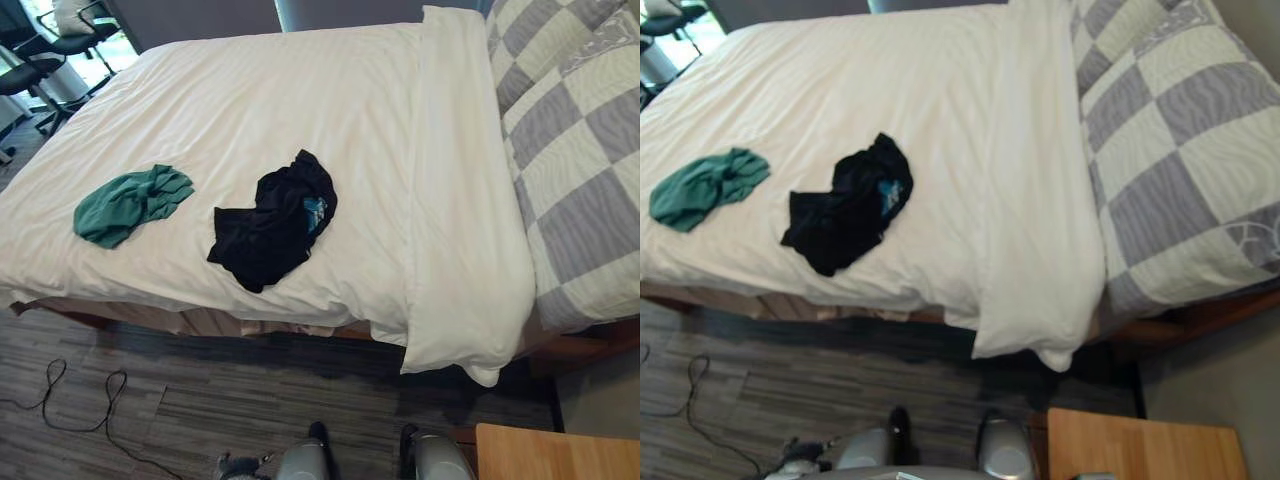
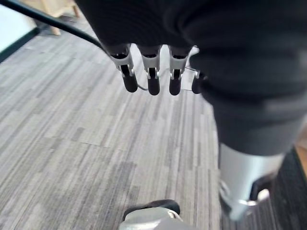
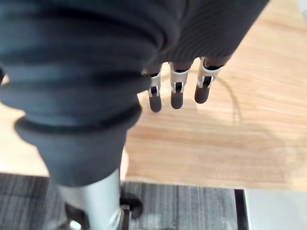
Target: Tidy up the quilt and then pick up the clothes from the bed and put them into the laundry hamper.
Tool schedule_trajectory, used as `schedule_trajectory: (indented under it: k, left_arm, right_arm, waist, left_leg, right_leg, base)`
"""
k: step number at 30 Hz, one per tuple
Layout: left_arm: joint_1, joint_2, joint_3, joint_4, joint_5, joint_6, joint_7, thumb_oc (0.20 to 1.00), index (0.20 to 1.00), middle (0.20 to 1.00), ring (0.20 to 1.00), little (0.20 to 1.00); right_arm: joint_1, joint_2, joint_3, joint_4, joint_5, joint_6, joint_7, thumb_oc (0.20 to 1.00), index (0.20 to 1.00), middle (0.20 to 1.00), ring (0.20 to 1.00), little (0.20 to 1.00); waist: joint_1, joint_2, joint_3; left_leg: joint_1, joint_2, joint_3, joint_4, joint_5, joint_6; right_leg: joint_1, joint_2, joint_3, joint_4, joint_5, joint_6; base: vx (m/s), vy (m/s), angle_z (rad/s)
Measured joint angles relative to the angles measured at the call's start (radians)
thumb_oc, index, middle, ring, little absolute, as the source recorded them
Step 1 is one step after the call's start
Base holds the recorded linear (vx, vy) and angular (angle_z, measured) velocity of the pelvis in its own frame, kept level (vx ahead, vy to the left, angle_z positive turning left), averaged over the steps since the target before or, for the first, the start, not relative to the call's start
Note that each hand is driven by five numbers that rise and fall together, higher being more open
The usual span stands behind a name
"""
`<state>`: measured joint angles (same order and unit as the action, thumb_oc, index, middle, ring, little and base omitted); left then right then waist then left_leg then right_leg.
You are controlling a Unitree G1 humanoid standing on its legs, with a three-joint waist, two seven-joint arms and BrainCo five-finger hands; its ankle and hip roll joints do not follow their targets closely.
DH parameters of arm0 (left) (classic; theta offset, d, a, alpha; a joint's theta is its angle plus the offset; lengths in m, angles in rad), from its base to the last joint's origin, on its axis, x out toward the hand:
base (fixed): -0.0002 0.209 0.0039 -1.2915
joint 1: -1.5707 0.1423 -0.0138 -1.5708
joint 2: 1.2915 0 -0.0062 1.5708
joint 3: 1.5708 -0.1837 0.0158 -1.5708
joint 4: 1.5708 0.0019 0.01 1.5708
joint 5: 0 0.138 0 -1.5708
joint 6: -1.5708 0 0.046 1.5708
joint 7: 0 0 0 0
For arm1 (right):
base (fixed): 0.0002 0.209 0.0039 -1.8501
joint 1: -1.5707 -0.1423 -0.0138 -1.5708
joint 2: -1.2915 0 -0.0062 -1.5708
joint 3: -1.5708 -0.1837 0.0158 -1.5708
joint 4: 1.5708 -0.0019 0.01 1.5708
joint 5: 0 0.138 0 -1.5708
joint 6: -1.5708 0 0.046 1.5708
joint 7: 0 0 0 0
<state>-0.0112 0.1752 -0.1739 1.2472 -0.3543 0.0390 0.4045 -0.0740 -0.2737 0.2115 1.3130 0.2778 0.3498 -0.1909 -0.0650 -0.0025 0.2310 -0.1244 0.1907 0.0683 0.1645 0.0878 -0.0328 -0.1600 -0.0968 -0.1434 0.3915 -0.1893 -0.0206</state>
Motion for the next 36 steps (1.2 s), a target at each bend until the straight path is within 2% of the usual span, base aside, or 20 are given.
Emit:
schedule_trajectory:
  k: [4,5,7,10,11,12,13,15,16,17,18,19,21,24,26,28,29,31,34,36]
  left_arm:
    - [-0.012,-0.004,0.022,0.031,0.006,-0.011,0.144,1.000,1.000,1.000,1.000,1.000]
    - [-0.020,-0.004,0.044,0.037,0.009,-0.012,0.165,1.000,1.000,1.000,1.000,1.000]
    - [-0.047,-0.003,0.046,0.045,0.046,-0.018,0.182,1.000,1.000,1.000,1.000,1.000]
    - [-0.090,-0.001,0.009,0.046,0.142,-0.009,0.163,1.000,1.000,1.000,1.000,1.000]
    - [-0.101,-0.003,-0.028,0.047,0.177,-0.015,0.151,1.000,1.000,1.000,1.000,1.000]
    - [-0.113,0.004,-0.065,0.047,0.217,-0.030,0.145,1.000,1.000,1.000,1.000,1.000]
    - [-0.120,0.032,-0.091,0.020,0.241,-0.035,0.122,1.000,1.000,1.000,1.000,1.000]
    - [-0.096,0.062,-0.093,0.001,0.238,-0.016,0.100,1.000,1.000,1.000,1.000,1.000]
    - [-0.077,0.077,-0.082,0.008,0.235,-0.002,0.093,1.000,1.000,1.000,1.000,1.000]
    - [-0.059,0.092,-0.055,0.018,0.215,0.026,0.082,1.000,1.000,1.000,1.000,1.000]
    - [-0.062,0.101,-0.053,0.024,0.208,0.036,0.073,1.000,1.000,1.000,1.000,1.000]
    - [-0.072,0.107,-0.052,0.026,0.207,0.039,0.064,1.000,1.000,1.000,1.000,1.000]
    - [-0.092,0.105,-0.053,0.024,0.201,0.038,0.060,1.000,1.000,1.000,1.000,1.000]
    - [-0.155,0.054,-0.078,-0.010,0.182,0.044,0.066,1.000,1.000,1.000,1.000,1.000]
    - [-0.181,0.021,-0.120,-0.030,0.194,0.028,0.046,1.000,1.000,1.000,1.000,1.000]
    - [-0.173,0.009,-0.137,-0.030,0.198,0.012,0.036,1.000,1.000,1.000,1.000,1.000]
    - [-0.151,0.006,-0.125,-0.022,0.173,0.012,0.043,1.000,1.000,1.000,1.000,1.000]
    - [-0.126,0.009,-0.088,-0.012,0.148,0.015,0.057,1.000,1.000,1.000,1.000,1.000]
    - [-0.073,0.002,-0.018,0.013,0.091,0.015,0.078,1.000,1.000,1.000,1.000,1.000]
    - [-0.077,0.001,0.011,0.021,0.091,0.010,0.093,1.000,1.000,1.000,1.000,1.000]
  right_arm:
    - [-0.034,-0.021,-0.007,0.001,0.008,-0.029,-0.012,1.000,1.000,1.000,1.000,1.000]
    - [-0.046,-0.021,-0.007,0.001,0.010,-0.030,-0.017,1.000,1.000,1.000,1.000,1.000]
    - [-0.083,-0.027,-0.015,0.000,0.017,-0.054,-0.025,1.000,1.000,1.000,1.000,1.000]
    - [-0.069,-0.050,-0.073,-0.007,0.017,-0.079,-0.055,1.000,1.000,1.000,1.000,1.000]
    - [-0.045,-0.066,-0.102,-0.008,0.017,-0.085,-0.059,1.000,1.000,1.000,1.000,1.000]
    - [-0.018,-0.070,-0.134,-0.018,0.017,-0.093,-0.059,1.000,1.000,1.000,1.000,1.000]
    - [-0.004,-0.063,-0.135,-0.026,0.016,-0.095,-0.051,1.000,1.000,1.000,1.000,1.000]
    - [0.001,-0.055,-0.123,-0.061,-0.006,-0.093,-0.042,1.000,1.000,1.000,1.000,1.000]
    - [-0.006,-0.042,-0.114,-0.071,-0.013,-0.096,-0.036,1.000,1.000,1.000,1.000,1.000]
    - [-0.008,-0.024,-0.080,-0.087,-0.021,-0.099,-0.021,1.000,1.000,1.000,1.000,1.000]
    - [-0.010,-0.014,-0.069,-0.085,-0.027,-0.100,-0.018,1.000,1.000,1.000,1.000,1.000]
    - [-0.010,-0.007,-0.048,-0.087,-0.028,-0.094,-0.013,1.000,1.000,1.000,1.000,1.000]
    - [-0.030,0.003,-0.028,-0.088,-0.034,-0.082,-0.007,1.000,1.000,1.000,1.000,1.000]
    - [-0.030,0.005,-0.019,-0.072,-0.031,-0.051,0.004,1.000,1.000,1.000,1.000,1.000]
    - [-0.017,0.014,-0.018,-0.034,-0.034,-0.051,0.000,1.000,1.000,1.000,1.000,1.000]
    - [-0.014,0.020,-0.018,-0.001,-0.030,-0.051,-0.003,1.000,1.000,1.000,1.000,1.000]
    - [-0.024,0.010,-0.018,-0.005,-0.020,-0.077,-0.004,1.000,1.000,1.000,1.000,1.000]
    - [-0.025,0.005,-0.027,-0.012,-0.002,-0.090,-0.003,1.000,1.000,1.000,1.000,1.000]
    - [-0.052,-0.021,-0.005,-0.049,-0.001,-0.115,-0.007,1.000,1.000,1.000,1.000,1.000]
    - [-0.075,-0.033,-0.005,-0.044,0.002,-0.114,-0.016,1.000,1.000,1.000,1.000,1.000]
  waist:
    - [-0.009,-0.007,0.008]
    - [-0.008,-0.008,0.017]
    - [-0.006,-0.015,0.044]
    - [-0.018,0.007,0.069]
    - [-0.015,0.020,0.065]
    - [-0.016,0.017,0.064]
    - [-0.007,-0.005,0.064]
    - [0.008,0.025,0.066]
    - [0.017,0.040,0.069]
    - [0.006,0.067,0.062]
    - [0.000,0.076,0.066]
    - [-0.019,0.064,0.066]
    - [-0.017,0.029,0.083]
    - [-0.062,-0.004,0.096]
    - [-0.091,-0.006,0.093]
    - [-0.073,-0.023,0.092]
    - [-0.066,-0.007,0.083]
    - [-0.065,0.011,0.069]
    - [-0.067,0.037,0.018]
    - [-0.063,0.048,0.009]
  left_leg:
    - [0.015,0.120,-0.090,-0.098,0.025,-0.045]
    - [0.019,0.138,-0.101,-0.100,0.023,-0.050]
    - [0.021,0.155,-0.110,-0.066,0.009,-0.071]
    - [0.019,0.104,-0.007,-0.004,-0.021,-0.055]
    - [0.024,0.062,0.006,-0.001,-0.039,-0.043]
    - [0.031,0.018,-0.001,-0.002,-0.103,-0.074]
    - [0.042,-0.084,0.020,0.015,-0.119,-0.063]
    - [0.084,-0.127,0.088,0.004,-0.145,0.006]
    - [0.120,-0.130,0.119,-0.038,-0.144,0.012]
    - [0.164,-0.131,0.140,-0.104,-0.130,0.036]
    - [0.181,-0.132,0.145,-0.136,-0.109,0.032]
    - [0.189,-0.156,0.142,-0.171,-0.104,0.063]
    - [0.195,-0.203,0.175,-0.216,-0.088,0.088]
    - [0.177,-0.267,0.104,-0.218,-0.094,0.076]
    - [0.178,-0.274,0.088,-0.159,-0.150,0.085]
    - [0.118,-0.282,0.141,0.073,-0.187,0.048]
    - [0.057,-0.222,0.149,0.219,-0.223,0.014]
    - [0.078,-0.079,0.137,0.197,-0.215,-0.017]
    - [0.146,0.113,0.048,-0.095,-0.106,-0.102]
    - [0.147,0.158,-0.027,-0.165,-0.047,-0.115]
  right_leg:
    - [-0.009,0.023,0.010,-0.033,0.016,0.032]
    - [-0.012,0.024,0.019,-0.027,0.012,0.025]
    - [-0.011,0.003,0.040,-0.020,0.026,0.060]
    - [0.048,-0.086,0.017,-0.033,0.035,0.119]
    - [0.061,-0.120,0.008,-0.024,0.026,0.121]
    - [0.058,-0.177,0.012,0.013,0.008,0.107]
    - [0.033,-0.261,0.059,0.048,0.080,0.108]
    - [-0.033,-0.299,0.082,0.120,0.164,0.085]
    - [-0.050,-0.268,0.092,0.147,0.142,0.097]
    - [-0.060,-0.162,0.091,0.149,0.097,0.096]
    - [-0.066,-0.111,0.077,0.147,0.076,0.103]
    - [-0.098,-0.050,0.012,0.143,0.063,0.104]
    - [-0.196,0.003,-0.078,0.142,0.070,0.106]
    - [-0.237,0.069,-0.042,0.020,0.070,0.088]
    - [-0.187,0.065,-0.030,0.001,0.063,0.027]
    - [-0.110,0.029,-0.029,-0.056,0.137,-0.099]
    - [-0.052,0.028,-0.045,-0.127,0.168,-0.092]
    - [0.007,0.050,-0.056,-0.161,0.166,-0.087]
    - [0.029,0.081,-0.030,-0.173,0.137,-0.048]
    - [0.022,0.087,-0.008,-0.159,0.122,-0.025]
  base:
    - [0.18,0.437,-0.03]
    - [0.20,0.647,-0.24]
    - [0.23,0.679,-0.22]
    - [0.24,0.678,0.33]
    - [0.13,0.427,0.55]
    - [0.15,0.557,0.55]
    - [0.20,0.691,0.33]
    - [0.21,0.565,-0.52]
    - [0.14,0.342,-0.99]
    - [0.05,0.298,-0.70]
    - [-0.02,0.312,-0.24]
    - [-0.04,0.243,-0.12]
    - [-0.02,0.088,-0.19]
    - [0.09,0.193,0.90]
    - [0.20,0.172,1.01]
    - [0.13,0.250,0.31]
    - [0.18,0.338,0.02]
    - [0.24,0.327,0.06]
    - [0.28,0.441,-0.22]
    - [0.21,0.428,-0.23]
